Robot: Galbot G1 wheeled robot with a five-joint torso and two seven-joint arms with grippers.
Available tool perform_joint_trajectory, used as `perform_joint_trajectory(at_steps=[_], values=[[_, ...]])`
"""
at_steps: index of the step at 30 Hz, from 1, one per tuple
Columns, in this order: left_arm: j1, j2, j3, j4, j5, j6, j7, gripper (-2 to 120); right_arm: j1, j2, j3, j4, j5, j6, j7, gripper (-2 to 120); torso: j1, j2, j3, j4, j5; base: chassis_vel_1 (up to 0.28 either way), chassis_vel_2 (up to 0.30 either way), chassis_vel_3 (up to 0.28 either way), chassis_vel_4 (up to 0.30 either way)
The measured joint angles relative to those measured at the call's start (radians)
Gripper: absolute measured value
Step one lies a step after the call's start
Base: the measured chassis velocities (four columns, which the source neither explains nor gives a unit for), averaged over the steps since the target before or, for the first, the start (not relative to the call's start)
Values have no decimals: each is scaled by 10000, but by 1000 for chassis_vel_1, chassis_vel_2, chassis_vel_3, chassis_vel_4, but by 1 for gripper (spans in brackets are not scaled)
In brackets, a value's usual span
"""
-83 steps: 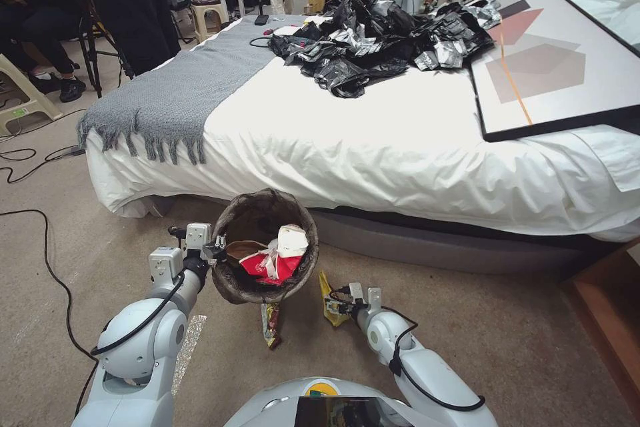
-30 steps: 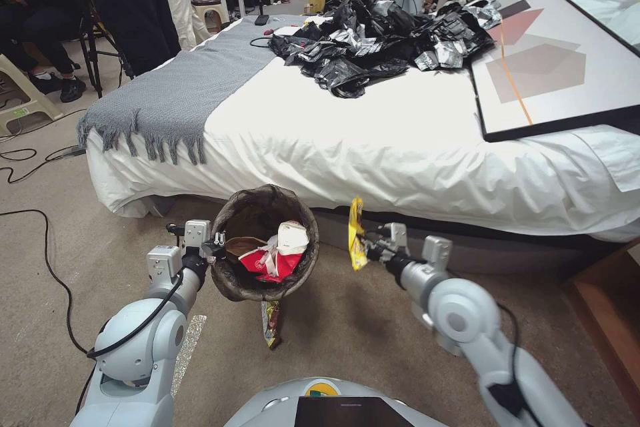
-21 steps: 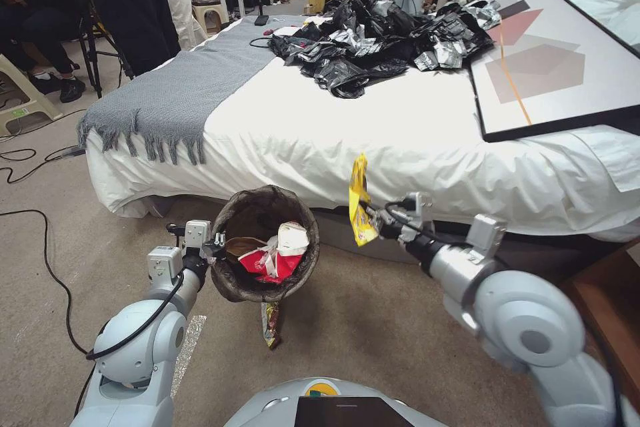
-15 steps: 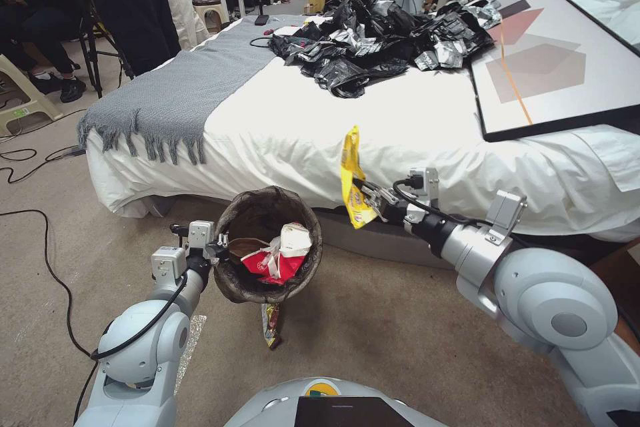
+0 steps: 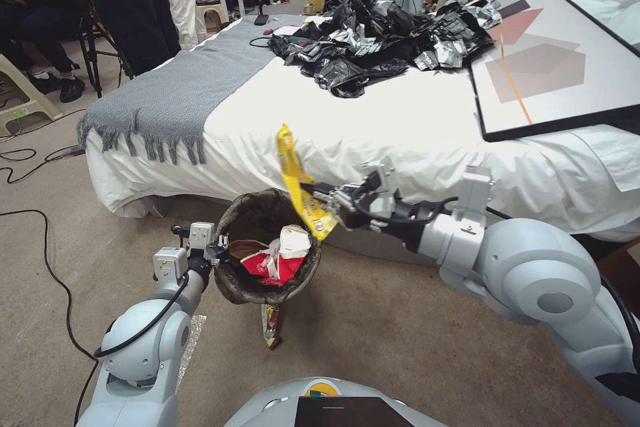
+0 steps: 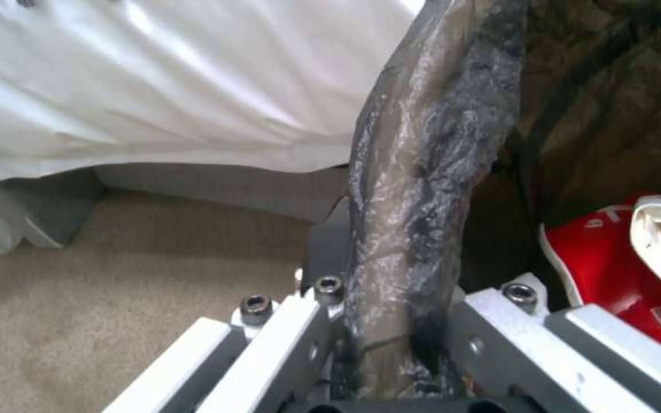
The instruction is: Pick up the trash bin, then pick up the garbage from the floor and place it into the trash bin.
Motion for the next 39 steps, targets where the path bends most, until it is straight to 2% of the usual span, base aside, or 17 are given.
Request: perform_joint_trajectory(at_steps=[1,2,3,5,12,18,20,22,24,25,28,29,31,32,35,36,39], values=[[-34,-27,26,75,18,0,5,0,1013,-305,-1027,-13,9,-23,-25,0,0,0,0,2,-2,0,0,0,0],[-34,-27,26,75,18,0,5,0,1013,-305,-1027,-13,9,-23,-25,0,0,0,0,2,-2,0,0,0,0],[-53,-43,31,125,34,0,8,0,1859,-404,-2041,-134,7,-5,-2,0,0,0,0,5,-4,0,0,0,0],[-79,-46,-1,177,35,0,14,0,2597,-325,-3316,-662,-248,20,85,0,0,0,1,5,-4,0,0,0,0],[-95,-52,-114,267,36,0,37,0,2803,460,-4704,-1704,-1221,211,71,0,0,-1,1,2,0,0,0,0,0],[-98,-49,-121,294,37,0,41,0,2864,630,-4994,-1925,-1400,256,52,0,0,0,0,2,1,0,0,0,0],[-109,-50,-122,317,43,0,46,0,3014,808,-5414,-2199,-1544,304,42,-2,0,-1,1,2,-3,0,0,0,0],[-117,-57,-118,320,44,0,48,0,3092,935,-5634,-2368,-1660,325,28,3,0,0,1,3,-1,0,0,0,0],[-116,-62,-132,315,40,0,52,0,3144,1151,-5905,-2746,-1900,377,-17,13,0,0,0,2,-2,0,0,0,0],[-116,-62,-132,315,40,0,52,0,3144,1151,-5905,-2746,-1900,377,-17,13,0,0,0,2,-2,0,0,0,0],[-126,-50,-195,328,27,0,57,0,3042,1519,-6162,-3483,-2180,602,-202,30,0,0,0,2,-2,0,0,0,0],[-126,-50,-195,328,27,0,57,0,3042,1519,-6162,-3483,-2180,602,-202,30,0,0,0,2,-2,0,0,0,0],[-131,-61,-193,334,25,0,58,0,2952,1728,-6299,-3924,-2406,701,-179,37,0,0,0,3,-2,0,0,0,0],[-131,-61,-193,334,25,0,58,0,2952,1728,-6299,-3924,-2406,701,-179,37,0,0,0,3,-2,0,0,0,0],[-131,-50,-268,334,8,0,60,0,2855,1897,-6303,-4258,-2741,854,-141,52,0,0,0,3,-1,0,0,0,0],[-131,-50,-268,334,8,0,60,0,2855,1897,-6303,-4258,-2741,854,-141,52,0,0,0,3,-1,0,0,0,0],[-142,-73,-244,354,12,0,68,0,2804,1922,-6199,-4272,-2788,997,-94,68,0,0,0,2,-1,0,0,0,0]])
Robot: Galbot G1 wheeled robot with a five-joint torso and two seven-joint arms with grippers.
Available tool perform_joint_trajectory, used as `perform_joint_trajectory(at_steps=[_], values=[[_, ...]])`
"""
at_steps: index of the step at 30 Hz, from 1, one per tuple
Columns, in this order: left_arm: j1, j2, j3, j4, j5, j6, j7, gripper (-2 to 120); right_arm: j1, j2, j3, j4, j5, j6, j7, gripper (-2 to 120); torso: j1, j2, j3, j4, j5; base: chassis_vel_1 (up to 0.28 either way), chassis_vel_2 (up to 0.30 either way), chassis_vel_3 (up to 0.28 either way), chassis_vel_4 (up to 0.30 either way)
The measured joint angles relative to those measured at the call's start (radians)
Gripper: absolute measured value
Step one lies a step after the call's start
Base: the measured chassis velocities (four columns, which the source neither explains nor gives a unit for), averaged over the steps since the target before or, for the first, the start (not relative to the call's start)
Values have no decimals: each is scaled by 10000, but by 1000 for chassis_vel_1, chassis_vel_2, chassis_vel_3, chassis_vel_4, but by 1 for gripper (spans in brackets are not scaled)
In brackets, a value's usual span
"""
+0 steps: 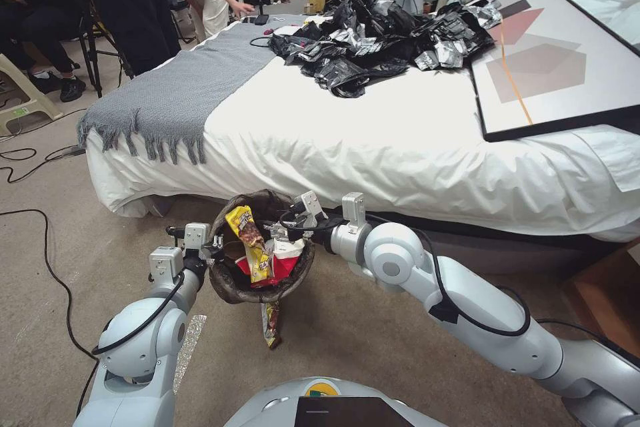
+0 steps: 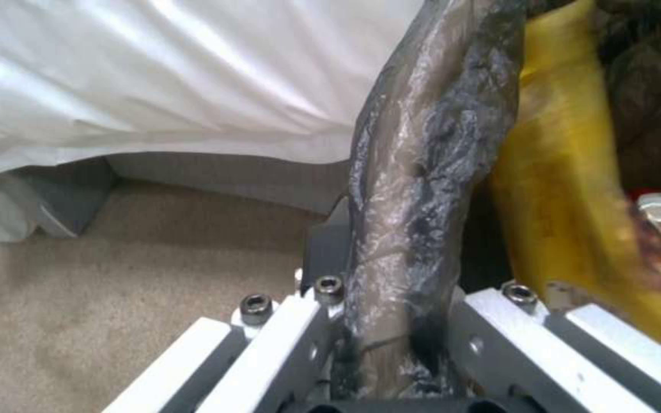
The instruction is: Pick up the trash bin, then pick up the garbage from the floor and place it into the trash bin.
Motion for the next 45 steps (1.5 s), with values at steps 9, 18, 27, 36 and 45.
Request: perform_joint_trajectory(at_steps=[9,18,27,36,45], values=[[-14,2,-16,1,8,0,23,0,-167,-73,409,290,-92,56,-4,96,0,0,0,0,1,0,0,0,0],[10,-46,9,-26,-40,0,16,0,-1421,-105,2924,1399,-1118,297,-34,100,0,0,-1,1,1,0,0,0,0],[67,34,26,-117,-52,0,104,0,-4760,-251,6558,2382,-4435,1233,-884,100,0,0,-1,0,3,0,0,0,0],[108,143,-1,-185,-413,0,-33,0,-8168,1330,9158,2075,-8372,3676,-1136,100,0,2,-2,-3,1,0,0,0,0],[225,184,41,-341,-735,0,-209,0,-10120,3624,9181,1468,-10834,5277,-1212,100,-1,2,-2,-2,1,0,0,0,0]])
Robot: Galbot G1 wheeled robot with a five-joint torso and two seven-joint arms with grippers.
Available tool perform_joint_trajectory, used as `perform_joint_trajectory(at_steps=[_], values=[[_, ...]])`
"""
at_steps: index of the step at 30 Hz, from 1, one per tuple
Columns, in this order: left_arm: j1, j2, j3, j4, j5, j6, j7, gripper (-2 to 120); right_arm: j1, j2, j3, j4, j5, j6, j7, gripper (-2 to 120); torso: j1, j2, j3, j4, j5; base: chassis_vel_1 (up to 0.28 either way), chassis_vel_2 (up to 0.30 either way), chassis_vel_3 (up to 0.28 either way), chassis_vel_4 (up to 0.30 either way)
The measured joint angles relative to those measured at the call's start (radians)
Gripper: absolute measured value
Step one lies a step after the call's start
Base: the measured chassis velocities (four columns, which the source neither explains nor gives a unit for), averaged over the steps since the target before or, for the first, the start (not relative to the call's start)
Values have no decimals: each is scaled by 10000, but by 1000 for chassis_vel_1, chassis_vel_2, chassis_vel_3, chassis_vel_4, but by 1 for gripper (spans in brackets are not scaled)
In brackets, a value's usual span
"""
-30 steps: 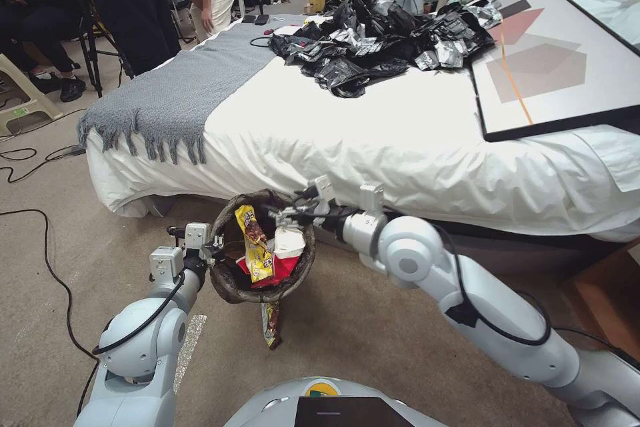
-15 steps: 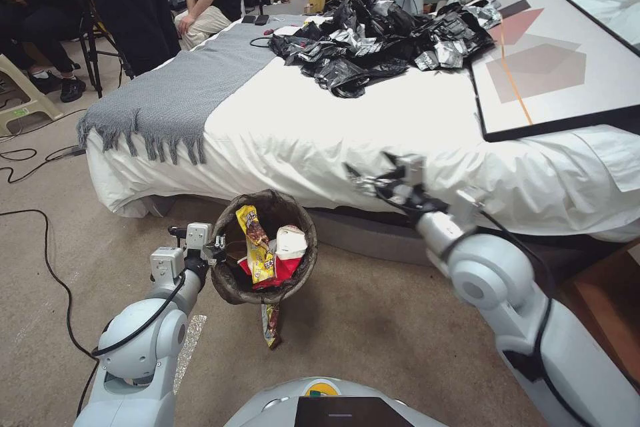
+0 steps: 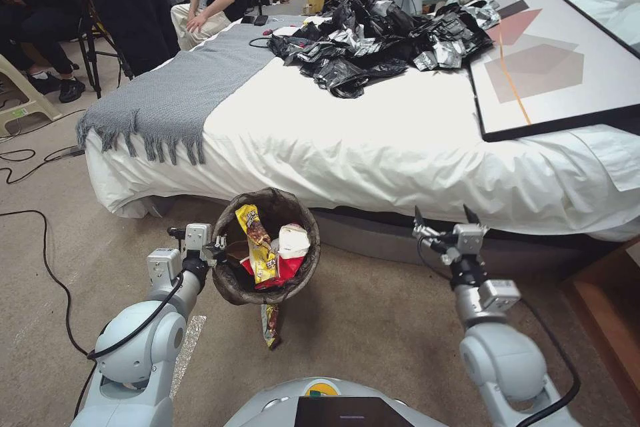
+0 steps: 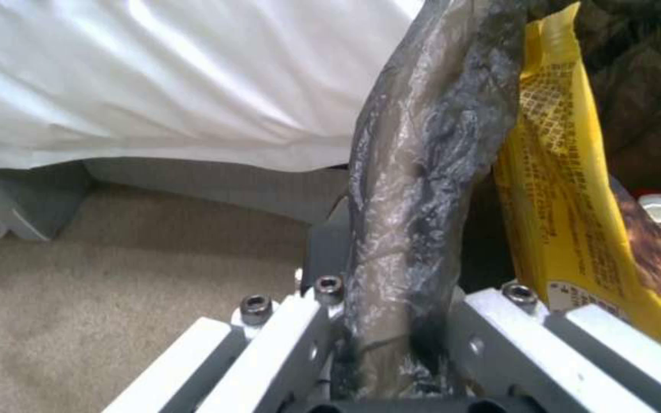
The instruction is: Pick up the trash bin, then pick up the garbage from the floor and place it into the trash bin.
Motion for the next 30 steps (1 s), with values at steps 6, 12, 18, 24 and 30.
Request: perform_joint_trajectory(at_steps=[6,12,18,24,30], values=[[50,7,-19,-125,-25,0,12,0,122,246,-427,-156,-54,21,-8,100,0,0,1,4,-3,0,0,0,0],[134,-4,-21,-158,4,0,14,0,323,414,-754,-683,-128,150,-5,100,0,-1,1,3,0,0,0,0,0],[148,-9,-28,-90,45,0,30,0,454,500,-762,-948,-150,323,-36,100,0,-2,2,2,-1,54,44,43,47],[123,26,-53,-49,50,0,33,0,558,526,-772,-1050,-136,349,-39,100,0,-2,1,2,0,85,75,66,68],[50,22,4,14,71,0,12,0,754,540,-817,-1141,-101,337,-38,100,0,-2,2,3,0,86,87,82,78]])
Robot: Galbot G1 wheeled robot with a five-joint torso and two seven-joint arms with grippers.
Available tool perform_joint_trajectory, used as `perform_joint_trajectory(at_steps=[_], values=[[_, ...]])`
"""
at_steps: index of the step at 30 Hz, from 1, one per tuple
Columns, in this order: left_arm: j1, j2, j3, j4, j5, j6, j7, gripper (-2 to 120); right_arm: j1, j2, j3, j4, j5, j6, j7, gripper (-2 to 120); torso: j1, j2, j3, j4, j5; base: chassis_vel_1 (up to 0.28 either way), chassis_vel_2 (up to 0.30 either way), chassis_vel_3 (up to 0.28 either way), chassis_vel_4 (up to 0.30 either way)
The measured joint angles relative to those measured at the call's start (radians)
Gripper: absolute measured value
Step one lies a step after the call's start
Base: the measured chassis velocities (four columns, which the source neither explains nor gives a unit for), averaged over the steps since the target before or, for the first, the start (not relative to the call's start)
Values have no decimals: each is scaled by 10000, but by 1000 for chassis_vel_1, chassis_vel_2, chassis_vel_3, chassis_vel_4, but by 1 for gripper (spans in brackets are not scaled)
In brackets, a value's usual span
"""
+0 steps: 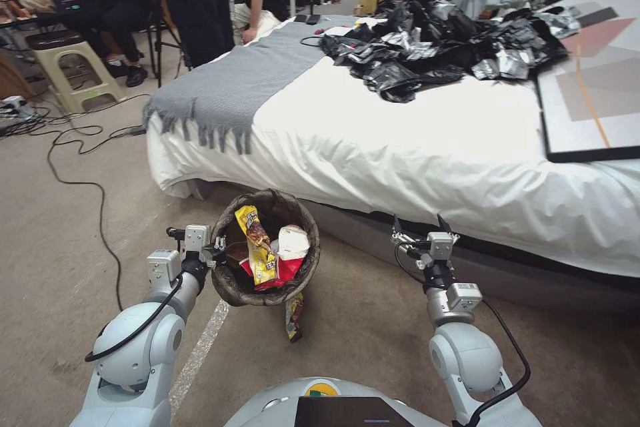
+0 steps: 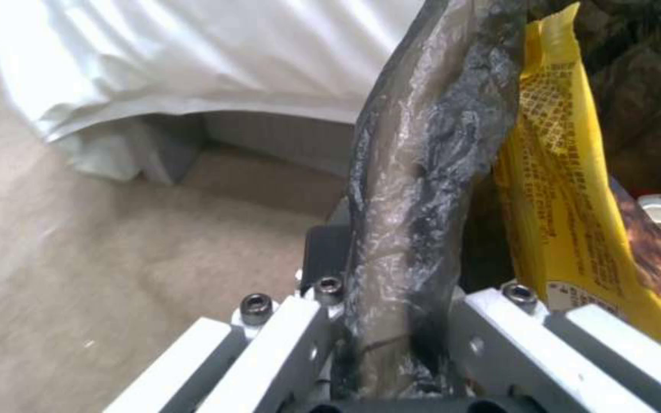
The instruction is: Pick up the trash bin, then pick up the garbage from the floor and place it into the trash bin.
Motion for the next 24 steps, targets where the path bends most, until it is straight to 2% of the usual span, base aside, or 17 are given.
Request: perform_joint_trajectory(at_steps=[12,24], values=[[-30,-28,15,86,78,0,29,0,69,-733,-67,-20,218,-83,1,100,0,0,0,-3,2,78,93,91,85],[-71,-69,25,131,70,0,42,0,77,-691,-78,-155,187,-106,-33,100,0,0,0,-1,2,93,90,85,96]])
